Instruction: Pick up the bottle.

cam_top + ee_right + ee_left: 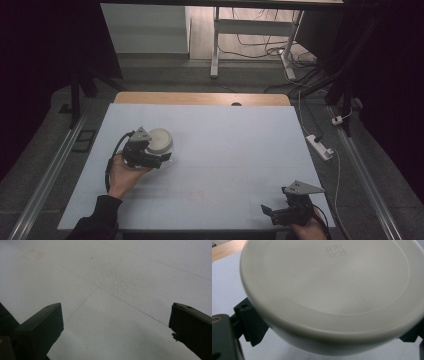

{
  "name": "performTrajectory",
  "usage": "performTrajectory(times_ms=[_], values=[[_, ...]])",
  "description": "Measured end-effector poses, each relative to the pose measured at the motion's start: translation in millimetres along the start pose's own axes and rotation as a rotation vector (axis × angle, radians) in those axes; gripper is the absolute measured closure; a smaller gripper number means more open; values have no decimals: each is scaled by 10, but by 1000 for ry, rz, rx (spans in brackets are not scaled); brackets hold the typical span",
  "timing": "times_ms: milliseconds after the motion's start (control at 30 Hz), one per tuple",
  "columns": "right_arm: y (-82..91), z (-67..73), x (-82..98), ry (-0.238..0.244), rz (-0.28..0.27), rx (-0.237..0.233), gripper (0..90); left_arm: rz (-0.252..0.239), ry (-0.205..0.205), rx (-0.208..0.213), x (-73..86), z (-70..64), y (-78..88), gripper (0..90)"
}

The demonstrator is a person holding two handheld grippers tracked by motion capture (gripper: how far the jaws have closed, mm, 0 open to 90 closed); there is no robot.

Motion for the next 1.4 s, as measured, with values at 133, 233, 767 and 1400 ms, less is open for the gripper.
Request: performTrajectory(times_ms=[133,233,767,1400], values=[[0,1,0,1,0,0,0,-7,-22,20,-44,-82,6,73],[0,2,0,1,0,1,0,-13,-37,34,-75,-149,14,73],[0,10,1,6,1,0,0,-33,-117,126,-225,-575,-2,73],[-1,14,2,10,1,-2,0,-29,-184,222,-346,-1000,-133,73]])
Point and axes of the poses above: each handheld gripper's, and its own axes: y roughly backward along the jaws, x roughly out of its underside, z roughly to its left, the point moved 6 cm from there along -y, roughly forward along the jaws, and after that the axes turned 5 degrees about -y, right-handed, at the moved point
